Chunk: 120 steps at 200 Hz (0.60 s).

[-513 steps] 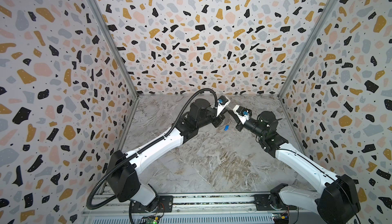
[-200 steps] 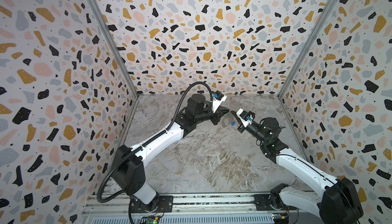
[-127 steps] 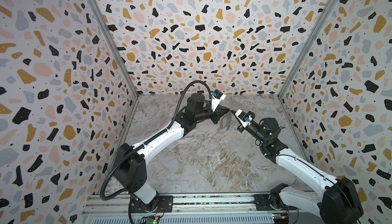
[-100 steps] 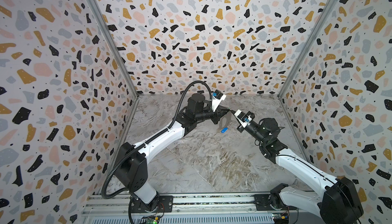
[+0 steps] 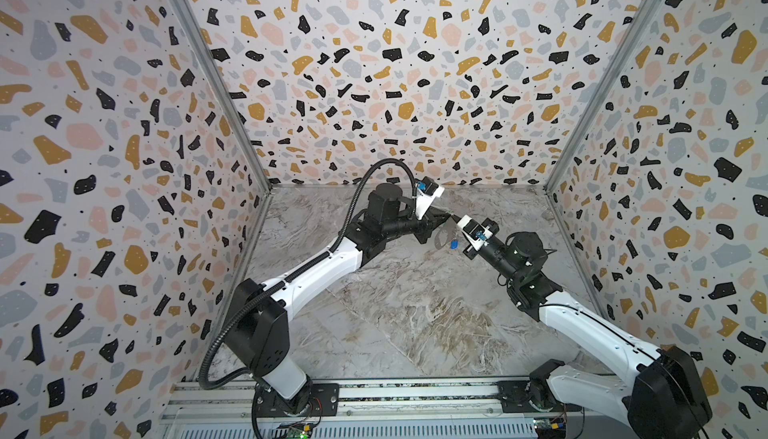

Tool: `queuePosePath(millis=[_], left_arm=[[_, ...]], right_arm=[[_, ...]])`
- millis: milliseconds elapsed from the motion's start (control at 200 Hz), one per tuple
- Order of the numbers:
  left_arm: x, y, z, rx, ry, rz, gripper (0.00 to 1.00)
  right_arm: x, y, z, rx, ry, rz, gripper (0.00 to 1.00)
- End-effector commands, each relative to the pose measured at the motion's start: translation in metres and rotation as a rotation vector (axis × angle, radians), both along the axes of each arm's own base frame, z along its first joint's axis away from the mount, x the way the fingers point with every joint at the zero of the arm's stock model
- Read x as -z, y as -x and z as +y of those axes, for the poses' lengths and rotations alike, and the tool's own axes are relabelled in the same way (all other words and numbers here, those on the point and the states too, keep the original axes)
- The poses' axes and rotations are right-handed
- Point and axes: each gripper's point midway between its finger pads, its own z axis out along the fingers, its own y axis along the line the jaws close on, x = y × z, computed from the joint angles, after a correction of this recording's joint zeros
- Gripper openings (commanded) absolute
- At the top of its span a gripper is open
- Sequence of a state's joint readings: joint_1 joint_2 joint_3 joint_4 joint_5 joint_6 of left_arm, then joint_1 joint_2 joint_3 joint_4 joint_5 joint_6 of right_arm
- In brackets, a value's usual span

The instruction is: Remove the keys from the keyring

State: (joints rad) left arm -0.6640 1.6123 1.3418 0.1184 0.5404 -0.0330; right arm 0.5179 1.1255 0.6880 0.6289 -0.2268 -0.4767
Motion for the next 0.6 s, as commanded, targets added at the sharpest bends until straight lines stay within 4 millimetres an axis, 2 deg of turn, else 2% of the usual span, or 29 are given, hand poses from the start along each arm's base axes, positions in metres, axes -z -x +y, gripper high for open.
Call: queuePosePath(millis=[0,265,596], left_arm=[[-0.015,0.005,-0.003,0.019,-0.014,-0.077,0.0],[-0.012,0.009,-0.007,0.02,-0.06,-0.116,0.0],[-0.019,0.005,0.002,-0.031,-0.086,-0.168,0.0]], right_arm=[[-0.025,0.001,-0.001,0.012,-0.04,-0.048,0.0],[-0.021,-0.003,0.0,0.013,-0.038,-0.02,0.0],[-0.014,0.002,0.006,-0.025,0.008,-0.019,0.0]])
